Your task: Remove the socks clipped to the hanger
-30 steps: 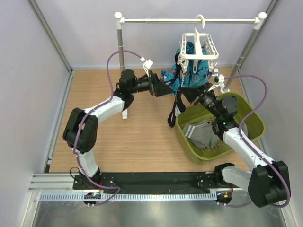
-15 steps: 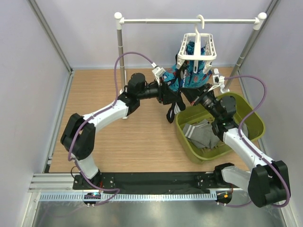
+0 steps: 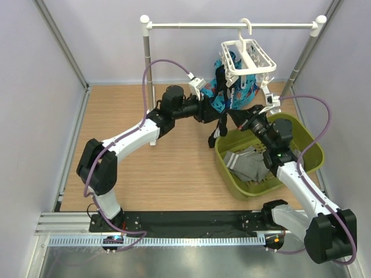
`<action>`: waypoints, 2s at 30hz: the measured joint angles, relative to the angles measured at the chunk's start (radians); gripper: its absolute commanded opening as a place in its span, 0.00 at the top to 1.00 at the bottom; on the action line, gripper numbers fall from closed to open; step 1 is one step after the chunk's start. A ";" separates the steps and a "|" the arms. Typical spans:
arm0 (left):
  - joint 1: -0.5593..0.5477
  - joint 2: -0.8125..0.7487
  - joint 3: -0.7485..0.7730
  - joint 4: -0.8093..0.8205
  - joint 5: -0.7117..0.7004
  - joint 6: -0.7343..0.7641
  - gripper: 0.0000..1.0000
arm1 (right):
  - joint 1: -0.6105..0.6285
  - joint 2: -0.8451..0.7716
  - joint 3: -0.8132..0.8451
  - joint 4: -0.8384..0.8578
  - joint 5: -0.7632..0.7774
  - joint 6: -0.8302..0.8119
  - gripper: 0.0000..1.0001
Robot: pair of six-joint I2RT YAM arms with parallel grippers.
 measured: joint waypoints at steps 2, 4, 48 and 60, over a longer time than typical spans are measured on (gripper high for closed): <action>0.001 0.000 0.012 -0.043 -0.038 0.009 0.42 | -0.024 -0.017 0.000 -0.037 0.023 -0.002 0.99; 0.005 0.000 0.043 -0.097 -0.071 0.019 0.39 | -0.057 -0.028 0.000 -0.057 0.044 0.003 0.99; 0.117 0.233 0.487 0.026 0.016 -0.022 0.30 | -0.328 0.170 0.019 0.188 -0.217 0.287 0.99; 0.010 0.075 0.073 0.202 -0.277 -0.062 0.33 | -0.322 0.171 0.020 0.208 -0.227 0.299 0.99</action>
